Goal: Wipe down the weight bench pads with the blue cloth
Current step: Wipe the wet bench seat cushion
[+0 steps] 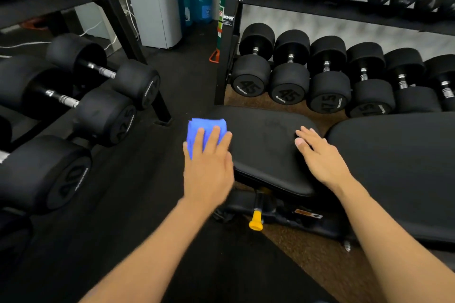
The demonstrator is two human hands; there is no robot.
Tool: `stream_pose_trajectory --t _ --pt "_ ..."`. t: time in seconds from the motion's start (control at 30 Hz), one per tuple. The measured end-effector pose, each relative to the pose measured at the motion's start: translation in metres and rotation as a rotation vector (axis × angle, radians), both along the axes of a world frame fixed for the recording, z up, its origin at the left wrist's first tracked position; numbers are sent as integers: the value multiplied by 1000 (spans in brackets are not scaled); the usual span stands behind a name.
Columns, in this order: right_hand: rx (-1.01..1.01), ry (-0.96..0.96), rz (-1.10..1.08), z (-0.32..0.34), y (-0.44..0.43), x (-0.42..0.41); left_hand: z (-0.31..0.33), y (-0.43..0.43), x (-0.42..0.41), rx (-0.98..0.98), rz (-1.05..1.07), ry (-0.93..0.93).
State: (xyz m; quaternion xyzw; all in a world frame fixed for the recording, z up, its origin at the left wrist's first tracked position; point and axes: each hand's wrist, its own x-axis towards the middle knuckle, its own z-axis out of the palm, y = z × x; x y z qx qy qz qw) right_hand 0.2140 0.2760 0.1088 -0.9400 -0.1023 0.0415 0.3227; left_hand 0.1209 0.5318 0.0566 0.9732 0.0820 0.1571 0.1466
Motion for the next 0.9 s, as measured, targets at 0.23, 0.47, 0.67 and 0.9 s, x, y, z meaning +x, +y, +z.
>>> stream_pose_trajectory --t 0.23,0.47,0.67,0.9 --pt "263 62 -182 -1 -4 0 36 -120 11 -66 -173 140" --pt "236 160 -247 29 8 0 92 -88 72 -1129 -332 289" --pt "-194 83 -123 36 92 9 61 25 72 -475 -51 -5" --pt "-418 -248 22 -5 104 46 33 39 86 -97 -180 195"
